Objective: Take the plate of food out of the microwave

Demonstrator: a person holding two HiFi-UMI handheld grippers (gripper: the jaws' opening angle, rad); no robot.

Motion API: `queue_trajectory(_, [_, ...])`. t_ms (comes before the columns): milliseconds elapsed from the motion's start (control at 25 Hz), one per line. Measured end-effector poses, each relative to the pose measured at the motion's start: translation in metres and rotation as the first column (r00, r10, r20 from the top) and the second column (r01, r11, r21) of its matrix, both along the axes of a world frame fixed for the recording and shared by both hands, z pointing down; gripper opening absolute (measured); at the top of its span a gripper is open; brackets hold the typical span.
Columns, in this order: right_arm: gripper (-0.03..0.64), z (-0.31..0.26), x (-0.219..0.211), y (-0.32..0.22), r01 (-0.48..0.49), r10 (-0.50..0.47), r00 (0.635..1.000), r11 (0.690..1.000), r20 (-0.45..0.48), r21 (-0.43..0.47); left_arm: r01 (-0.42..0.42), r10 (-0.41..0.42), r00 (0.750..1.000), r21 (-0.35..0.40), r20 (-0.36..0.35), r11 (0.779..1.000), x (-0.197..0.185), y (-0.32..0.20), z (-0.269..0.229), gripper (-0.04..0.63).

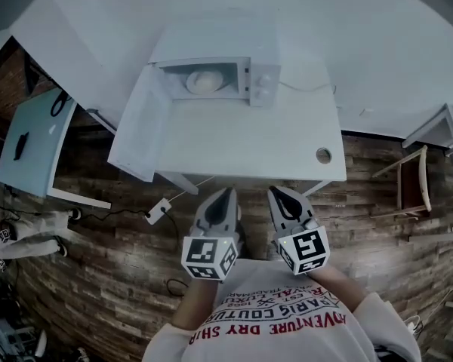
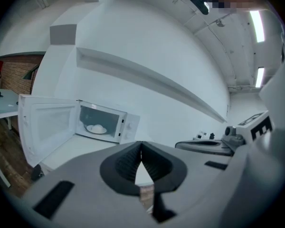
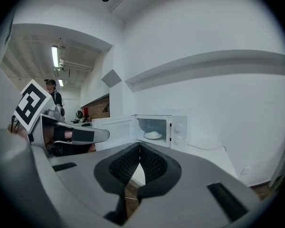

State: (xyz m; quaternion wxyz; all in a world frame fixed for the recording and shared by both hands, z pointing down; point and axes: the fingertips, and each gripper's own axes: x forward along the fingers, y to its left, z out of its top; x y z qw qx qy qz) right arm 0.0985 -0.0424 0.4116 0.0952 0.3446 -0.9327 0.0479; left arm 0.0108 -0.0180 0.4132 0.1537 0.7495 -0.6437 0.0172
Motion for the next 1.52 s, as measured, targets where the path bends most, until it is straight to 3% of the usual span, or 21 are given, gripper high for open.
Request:
queue_trajectory(400, [0.011, -0.009, -0.082, -0.134, -0.076, 0.076, 0.997, 0.997, -0.010, -0.018, -0.088, 0.088, 0.996, -0.012, -0.009, 0.996, -0.083, -0.149, -0.013, 0.006])
queue_trajectory(640, [0.011, -0.008, -0.129, -0.193, -0.099, 0.099, 0.995, 0.995, -0.015, -0.029, -0.100, 0.100, 0.995, -0.038, -0.004, 0.994, -0.136, -0.207, -0.007, 0.006])
queue_trajectory(960, [0.012, 0.004, -0.153, -0.249, -0.100, 0.098, 0.994, 0.993, -0.045, -0.054, -0.056, 0.049, 0.997, -0.117, -0.065, 0.992, -0.173, -0.252, 0.020, 0.006])
queue_trajectory(1280, [0.012, 0.019, -0.168, -0.285, -0.008, 0.002, 0.998, 0.996, -0.068, -0.089, 0.050, -0.067, 0.995, -0.203, -0.078, 0.978, -0.187, -0.277, 0.056, 0.006])
queue_trajectory(1360, [0.012, 0.026, -0.173, -0.293, 0.019, -0.026, 0.997, 0.995, -0.078, -0.094, 0.077, -0.105, 0.989, -0.238, -0.105, 0.968, -0.190, -0.283, 0.074, 0.006])
queue_trajectory(1440, [0.012, 0.035, -0.178, -0.300, 0.042, -0.051, 0.995, 0.994, -0.090, -0.102, 0.096, -0.153, 0.972, -0.291, -0.181, 0.952, -0.192, -0.288, 0.096, 0.006])
queue_trajectory(1520, [0.012, 0.046, -0.179, -0.304, 0.058, -0.070, 0.992, 0.991, -0.101, -0.121, 0.103, -0.218, 0.928, -0.353, -0.303, 0.930, -0.193, -0.293, 0.117, 0.006])
